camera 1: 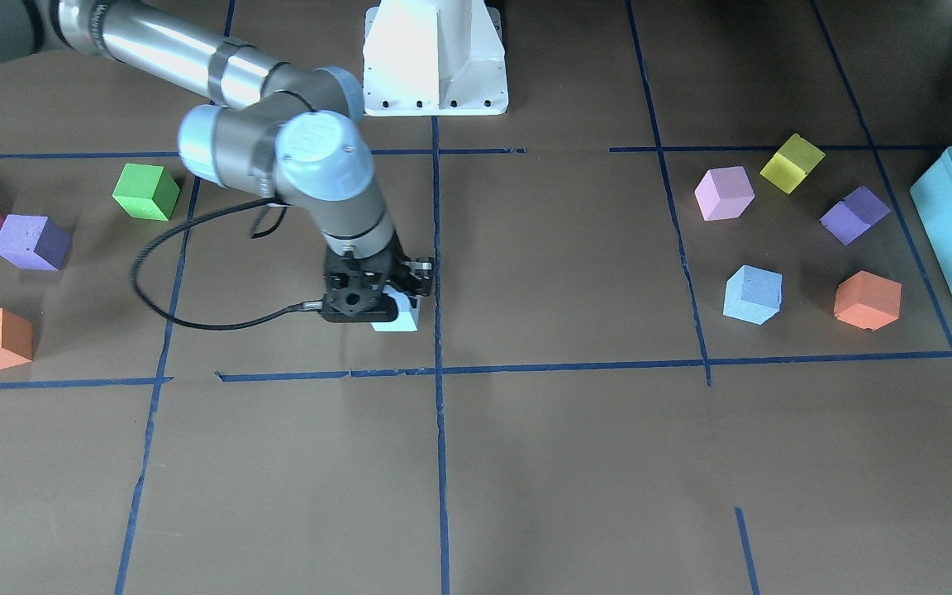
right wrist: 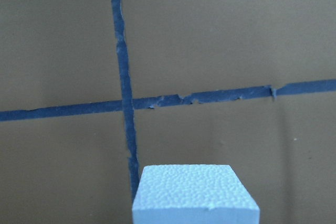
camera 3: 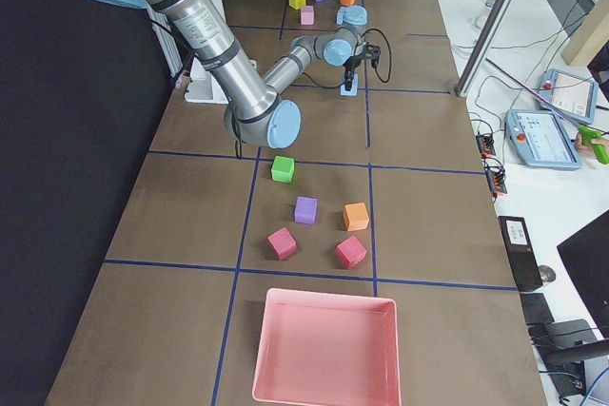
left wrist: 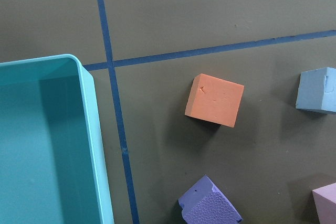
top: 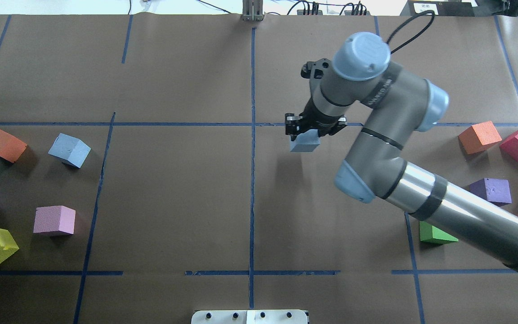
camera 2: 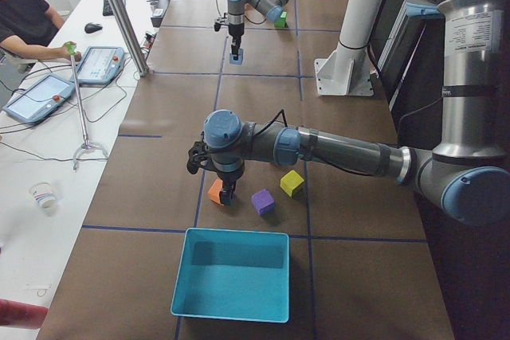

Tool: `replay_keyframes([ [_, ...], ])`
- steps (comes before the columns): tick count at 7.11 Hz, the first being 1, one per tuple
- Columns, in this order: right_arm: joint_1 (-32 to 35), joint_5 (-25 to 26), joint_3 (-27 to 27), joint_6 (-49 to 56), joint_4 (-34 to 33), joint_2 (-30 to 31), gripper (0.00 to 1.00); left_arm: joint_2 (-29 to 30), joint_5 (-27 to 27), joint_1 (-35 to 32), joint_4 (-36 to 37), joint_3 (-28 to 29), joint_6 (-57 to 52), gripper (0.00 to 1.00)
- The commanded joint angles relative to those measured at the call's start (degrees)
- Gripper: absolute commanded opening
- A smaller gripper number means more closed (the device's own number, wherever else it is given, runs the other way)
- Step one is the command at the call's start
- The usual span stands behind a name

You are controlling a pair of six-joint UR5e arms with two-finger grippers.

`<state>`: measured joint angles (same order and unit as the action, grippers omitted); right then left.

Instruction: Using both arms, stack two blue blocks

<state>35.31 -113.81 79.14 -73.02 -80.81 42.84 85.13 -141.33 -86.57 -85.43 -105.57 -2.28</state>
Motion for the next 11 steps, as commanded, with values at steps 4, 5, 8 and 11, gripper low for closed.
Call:
replay_keyframes([
  [4, -4.1, 3.5, -7.6, -3.4, 0.2, -5.2, 0.14, -0.1, -0.8, 0.0, -0.1, -0.1, 0.0, 1.0],
  [5, -4.1, 3.6, -7.1, -1.4, 0.1, -5.3, 0.99, -0.1, -0.9, 0.0, -0.1, -0.2, 0.0, 1.0],
  [8, -3.4, 4.0, -1.7, 3.8, -0.3, -4.6, 1.0, -0.1, -1.6, 0.0, -0.1, -0.2, 0.0, 1.0],
  [11, 0.3, 3.5, 23.9, 3.9, -9.0, 7.6, 1.0, 0.8, -1.6, 3.7, -5.5, 0.1, 0.9, 1.0],
])
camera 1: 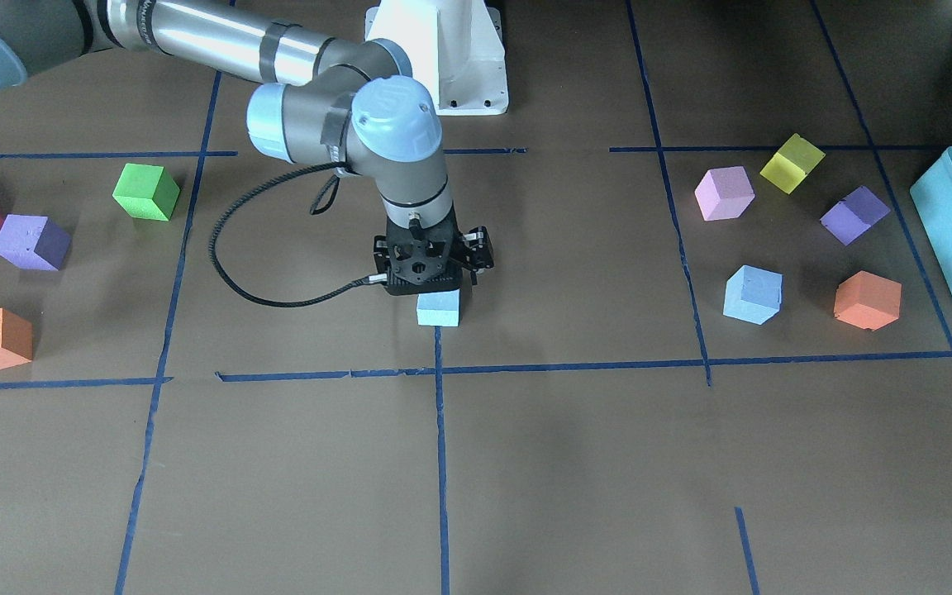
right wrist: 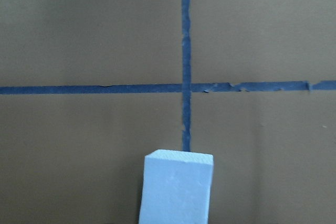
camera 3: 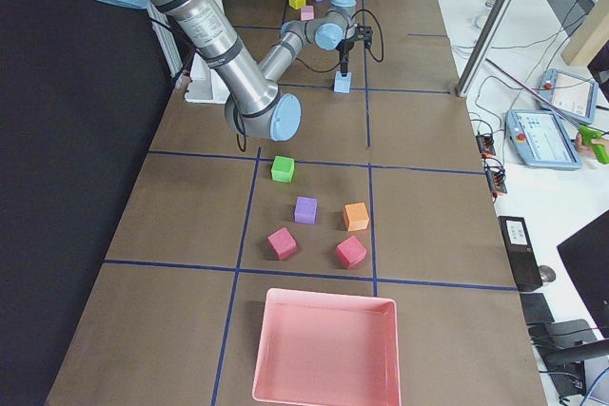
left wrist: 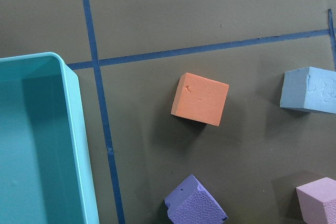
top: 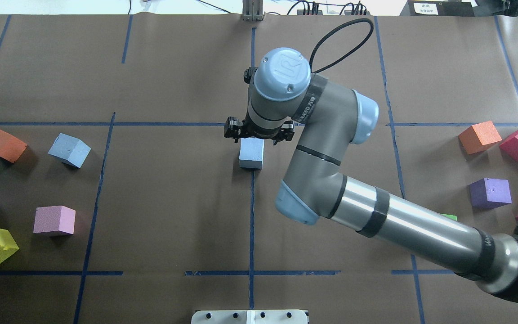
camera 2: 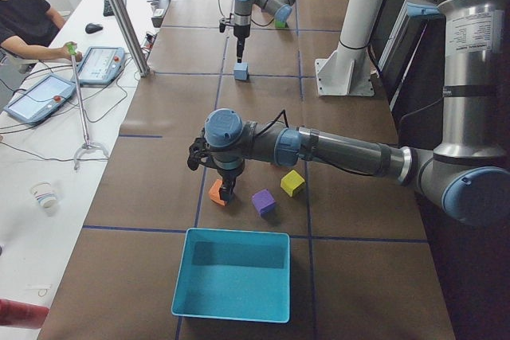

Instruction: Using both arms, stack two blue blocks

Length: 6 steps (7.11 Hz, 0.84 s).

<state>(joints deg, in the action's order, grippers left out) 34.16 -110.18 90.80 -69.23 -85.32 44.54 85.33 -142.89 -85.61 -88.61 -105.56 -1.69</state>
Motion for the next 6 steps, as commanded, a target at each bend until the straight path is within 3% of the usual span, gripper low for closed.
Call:
replay_keyframes([
  [1, 4.4, -0.6, 19.1, 0.2, -5.5, 9.3, 1.0, 2.9, 0.3, 7.3, -3.7, 0.8, 1.3, 1.0],
  [2, 8.5, -3.4, 23.8, 0.5, -5.5, 14.2, 1.0, 4.7, 0.8, 11.0, -4.2, 1.3, 5.2, 1.0],
  [3, 13.0, -9.2, 25.0, 3.0, -5.4, 18.4, 1.0, 6.8, 1.1, 14.5, -5.1, 1.6, 7.2, 1.0],
  [5, 22.3, -18.8, 25.7, 15.4, -5.1, 25.8, 1.0, 12.6, 14.2, 23.6, -5.3, 1.2, 15.1, 1.0],
  [6, 24.6, -20.2, 25.7, 19.9, -4.9, 28.2, 1.0, 13.8, 16.4, 27.8, -7.1, 2.0, 16.2, 1.0],
])
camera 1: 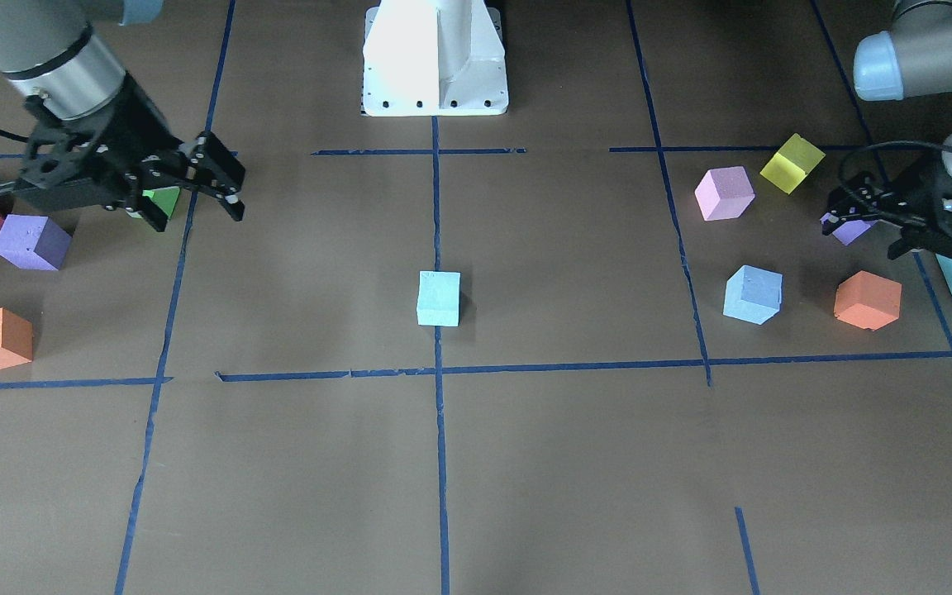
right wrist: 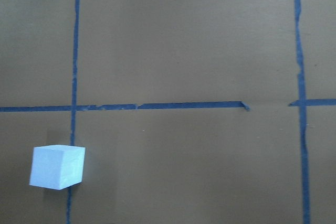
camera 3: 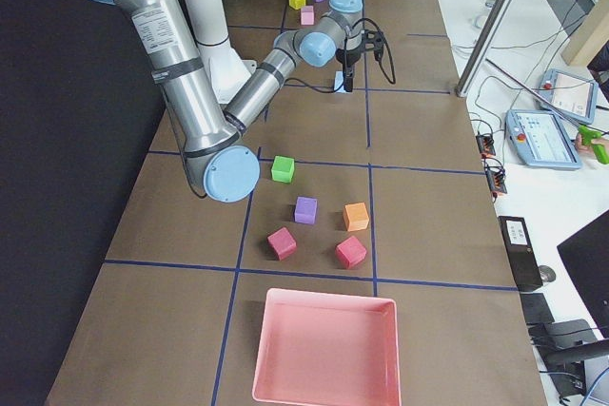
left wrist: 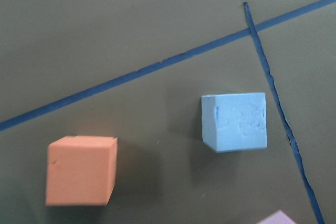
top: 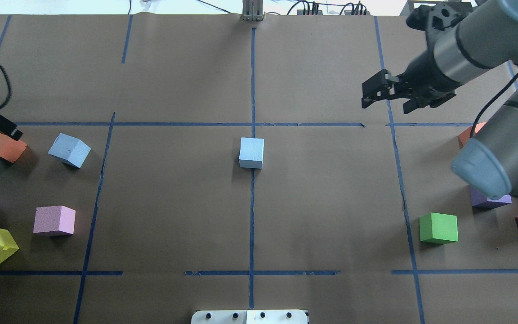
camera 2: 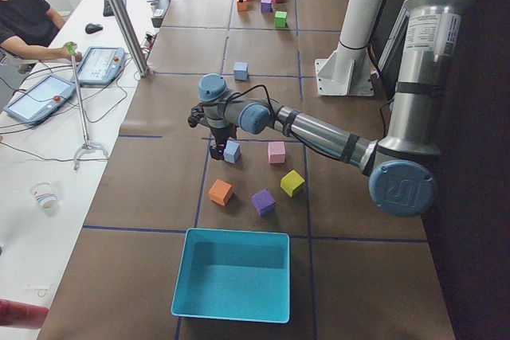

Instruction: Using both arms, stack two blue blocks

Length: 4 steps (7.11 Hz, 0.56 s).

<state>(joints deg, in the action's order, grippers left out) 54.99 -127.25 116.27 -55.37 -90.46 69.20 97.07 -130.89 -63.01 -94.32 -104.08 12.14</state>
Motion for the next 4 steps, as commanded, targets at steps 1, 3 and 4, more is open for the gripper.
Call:
replay_keyframes([
  [1, 3.8, -3.2, 0.2, 7.4, 0.4, 4.6, 1.0, 2.9, 6.9, 7.9, -2.7, 0.9, 5.8, 1.0],
  [3, 3.6, -2.8, 0.0, 7.5, 0.4, 4.9, 1.0, 3.2, 13.2, 12.3, -4.5, 1.7, 10.6, 1.0],
  [4, 3.7, -2.7, 0.0, 7.5, 0.4, 4.9, 1.0, 3.2, 14.6, 12.6, -5.5, 2.9, 10.6, 1.0],
])
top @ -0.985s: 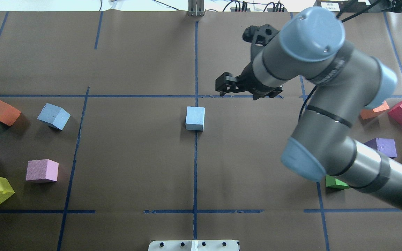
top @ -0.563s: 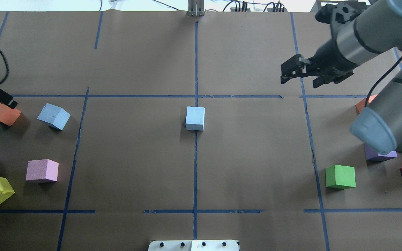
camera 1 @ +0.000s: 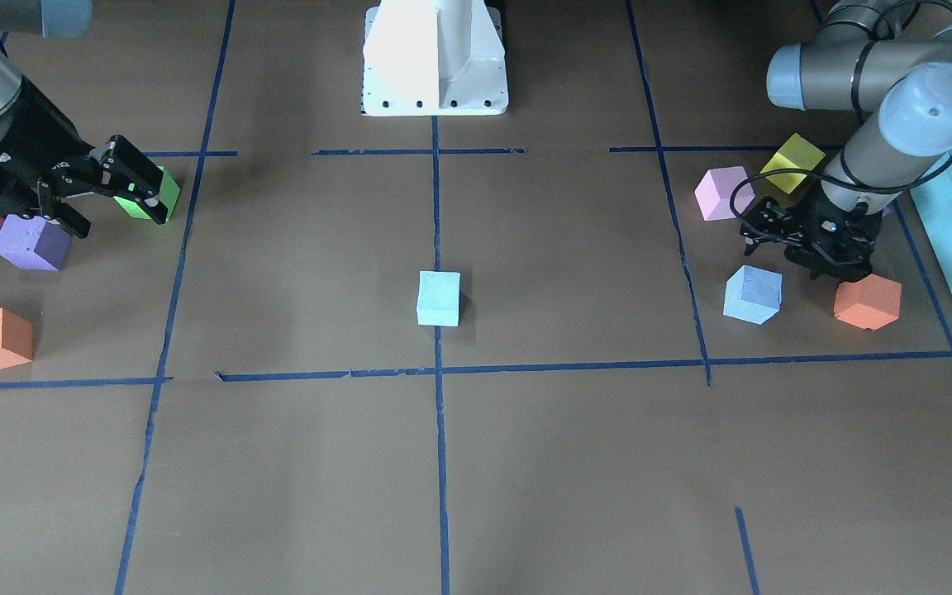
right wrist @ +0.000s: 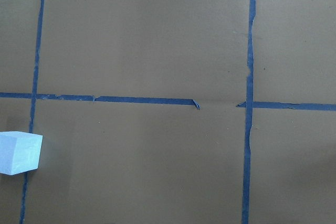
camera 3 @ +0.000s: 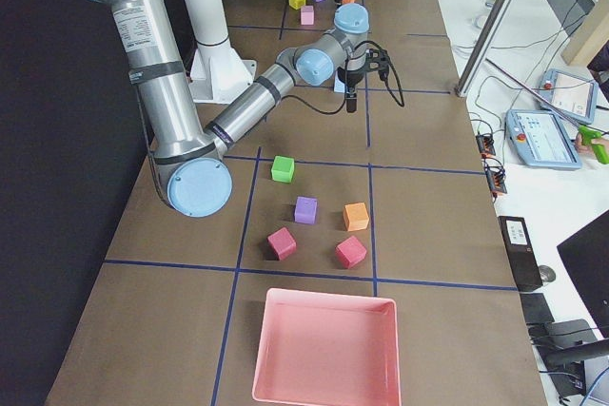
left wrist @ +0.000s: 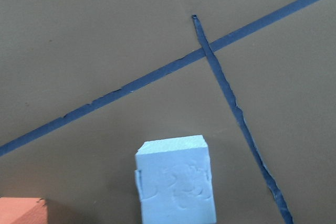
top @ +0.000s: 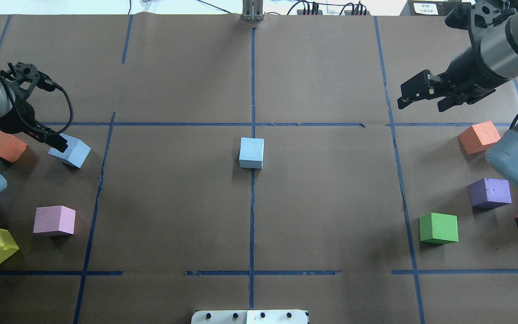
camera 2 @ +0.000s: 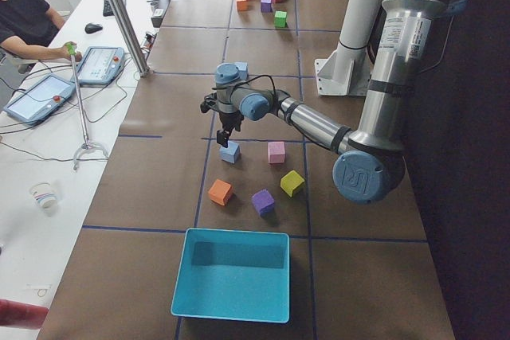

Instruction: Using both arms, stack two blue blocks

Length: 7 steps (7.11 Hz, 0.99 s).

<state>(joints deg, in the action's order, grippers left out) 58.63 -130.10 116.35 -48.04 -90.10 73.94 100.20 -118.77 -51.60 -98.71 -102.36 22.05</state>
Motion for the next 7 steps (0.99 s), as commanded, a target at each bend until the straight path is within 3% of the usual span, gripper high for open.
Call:
replay_keyframes([
  [1, 0.0, 0.2, -0.1, 0.1, 0.0, 0.3, 1.0, 0.2, 2.8, 1.5, -3.6, 3.0, 0.8, 1.0],
  [7, -0.1, 0.3, -0.3, 0.1, 0.0, 0.3, 1.0, 3.0, 2.8, 1.6, -4.3, 7.6, 3.3, 1.0],
])
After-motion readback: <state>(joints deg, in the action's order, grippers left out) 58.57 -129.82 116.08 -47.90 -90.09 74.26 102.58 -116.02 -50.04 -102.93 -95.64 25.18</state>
